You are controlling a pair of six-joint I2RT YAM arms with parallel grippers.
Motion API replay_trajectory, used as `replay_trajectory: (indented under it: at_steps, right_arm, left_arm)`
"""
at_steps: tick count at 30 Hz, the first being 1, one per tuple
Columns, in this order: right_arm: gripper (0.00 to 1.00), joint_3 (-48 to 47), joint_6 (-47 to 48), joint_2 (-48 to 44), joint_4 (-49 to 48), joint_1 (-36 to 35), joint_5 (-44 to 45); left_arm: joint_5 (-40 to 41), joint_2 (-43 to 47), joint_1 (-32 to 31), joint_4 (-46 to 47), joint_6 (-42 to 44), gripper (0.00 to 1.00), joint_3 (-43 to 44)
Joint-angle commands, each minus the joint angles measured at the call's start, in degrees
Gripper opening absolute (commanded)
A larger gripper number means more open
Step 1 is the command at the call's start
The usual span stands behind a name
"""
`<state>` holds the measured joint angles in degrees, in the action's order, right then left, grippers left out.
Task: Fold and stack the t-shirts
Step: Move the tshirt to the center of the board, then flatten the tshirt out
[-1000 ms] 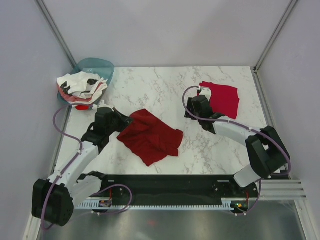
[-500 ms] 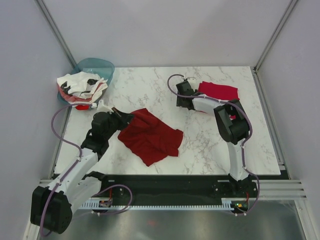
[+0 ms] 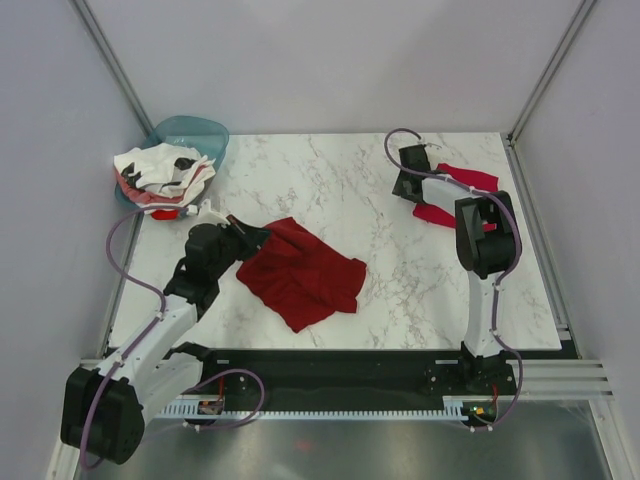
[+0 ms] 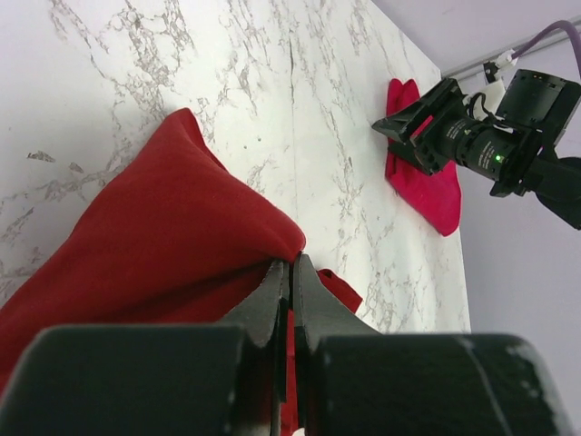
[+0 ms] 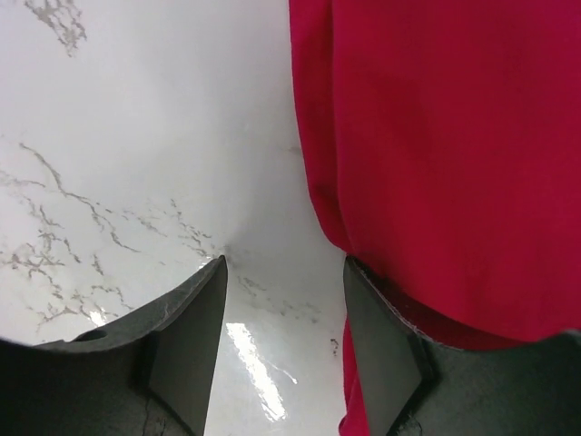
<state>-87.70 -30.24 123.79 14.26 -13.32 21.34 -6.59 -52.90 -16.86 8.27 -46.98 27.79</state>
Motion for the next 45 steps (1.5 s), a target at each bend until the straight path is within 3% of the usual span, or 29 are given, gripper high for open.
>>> replay_trajectory:
  at_steps: [1,6,11,14,20,22,23,24,26,33,36,37,39,42,45]
  right_arm:
    - [0.63,1.66,0.09,-2.4,4.02,-0.56,2.74]
    - [0.67,4.46,0.71,-10.2,2.62,-2.4,0.73]
    - [0.77,9.03,4.75,-17.96,0.77,-12.76,3.54]
    - [0.74,12.9,4.67,-21.56,0.06,-17.16,-3.66]
    - [0.71,25.89,3.78,-31.05,-0.72,-24.98,-6.84]
    - [0.72,31.96,3.52,-34.92,-1.43,-25.87,-6.32]
    - [0.73,33.98,3.43,-35.97,-2.82,-26.23,-7.01]
    - [0.74,37.65,3.08,-37.55,-3.44,-26.4,-7.19]
    - [0.74,40.23,2.82,-38.36,-5.37,-26.84,-8.15]
    - [0.69,39.98,2.73,-34.68,-6.26,-28.43,-11.94]
    - [0.6,39.45,2.55,-33.35,-7.14,-28.78,-14.3]
    - [0.5,39.45,2.64,-33.35,-7.32,-28.78,-15.53]
    - [0.4,39.54,2.73,-33.7,-7.41,-28.78,-16.5]
    - [0.0,39.71,2.73,-35.28,-7.76,-28.78,-17.04]
    - [0.0,40.67,2.56,-38.86,-7.76,-28.78,-13.62]
  left_arm:
    - [-0.88,0.17,-0.19,3.42,2.33,0.02,0.86]
    - [-1.15,0.26,-0.19,3.5,2.86,0.02,1.12]
    - [-0.18,1.13,-0.19,3.42,3.04,0.02,0.95]
    - [4.03,4.72,-0.19,2.89,1.9,0.02,-0.28]
    - [23.35,10.36,-0.19,-6.32,-8.61,0.02,-2.66]
    - [29.95,9.49,-0.1,-13.32,-12.07,0.12,-0.99]
    - [30.49,9.14,-0.1,-13.63,-11.65,0.23,-0.38]
    - [29.89,8.96,-0.1,-13.72,-10.68,0.61,0.67]
    - [29.01,9.66,-0.1,-13.99,-8.05,0.97,1.39]
    - [25.16,11.78,-0.1,-8.64,-3.83,0.97,-0.81]
    - [15.08,8.36,-0.28,-3.36,2.93,0.93,0.33]
    - [12.94,7.21,-0.36,-2.83,5.99,0.93,0.94]
    - [8.29,2.92,-1.42,-3.26,9.35,0.94,3.57]
    - [3.63,-2.09,-2.65,-3.44,11.56,0.95,5.95]
    - [2.55,-5.62,-4.84,-3.7,13.75,0.95,7.97]
